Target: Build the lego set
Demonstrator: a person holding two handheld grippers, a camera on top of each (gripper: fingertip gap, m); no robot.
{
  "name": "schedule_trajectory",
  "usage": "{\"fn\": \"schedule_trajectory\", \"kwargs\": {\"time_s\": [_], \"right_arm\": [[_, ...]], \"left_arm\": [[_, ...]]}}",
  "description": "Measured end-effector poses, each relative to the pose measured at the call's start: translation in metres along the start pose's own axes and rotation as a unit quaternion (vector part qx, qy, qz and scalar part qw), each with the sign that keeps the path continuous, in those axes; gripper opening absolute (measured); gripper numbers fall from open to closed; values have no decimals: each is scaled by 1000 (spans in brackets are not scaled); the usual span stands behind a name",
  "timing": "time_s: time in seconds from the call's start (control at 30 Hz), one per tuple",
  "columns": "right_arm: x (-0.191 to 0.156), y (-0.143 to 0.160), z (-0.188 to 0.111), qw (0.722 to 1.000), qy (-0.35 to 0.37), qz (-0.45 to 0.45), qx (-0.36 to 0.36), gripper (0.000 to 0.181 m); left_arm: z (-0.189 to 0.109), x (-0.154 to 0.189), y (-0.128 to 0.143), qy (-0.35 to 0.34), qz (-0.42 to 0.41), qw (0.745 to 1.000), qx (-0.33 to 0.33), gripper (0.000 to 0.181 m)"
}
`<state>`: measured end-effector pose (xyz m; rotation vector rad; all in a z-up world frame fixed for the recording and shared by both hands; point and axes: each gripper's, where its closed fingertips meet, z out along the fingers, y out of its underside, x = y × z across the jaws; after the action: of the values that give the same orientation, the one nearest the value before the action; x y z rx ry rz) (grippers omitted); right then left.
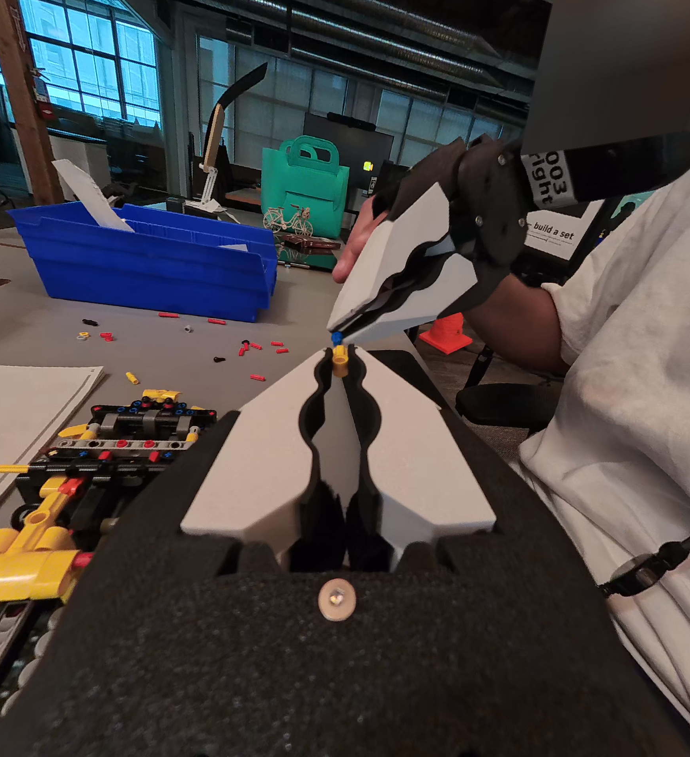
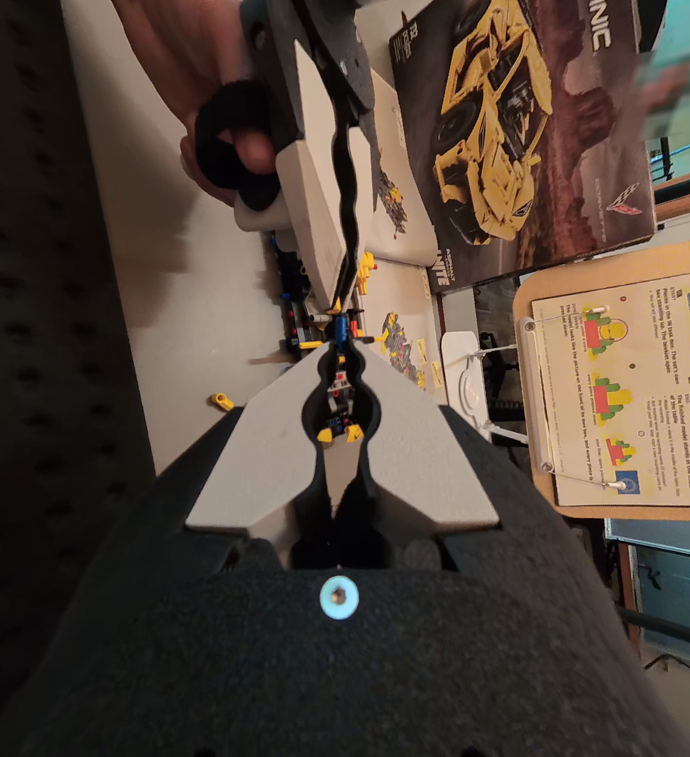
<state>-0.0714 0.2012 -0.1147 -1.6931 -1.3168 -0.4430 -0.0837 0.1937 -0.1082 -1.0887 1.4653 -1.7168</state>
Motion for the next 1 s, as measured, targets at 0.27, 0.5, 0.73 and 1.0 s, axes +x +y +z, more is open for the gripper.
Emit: {"fn": "schedule_trajectory", "kwargs": {"time_s": [0.27,0.5,0.73,1.0], "right_arm": [[-7,0,4,1000,-17,-7,-14,3],[-17,4,3,998,-55,-11,-25,3],[-34,12,5,992,-115,7,-49,3],[-36,11,5,989,-137,58,1,3]], "left_arm": [[1,-1,6,-13,27,999,-19,7],[3,1,15,-22,84,995,-56,7],[7,5,34,-28,163,980,-111,7],[7,6,35,-26,172,978,-111,7]]}}
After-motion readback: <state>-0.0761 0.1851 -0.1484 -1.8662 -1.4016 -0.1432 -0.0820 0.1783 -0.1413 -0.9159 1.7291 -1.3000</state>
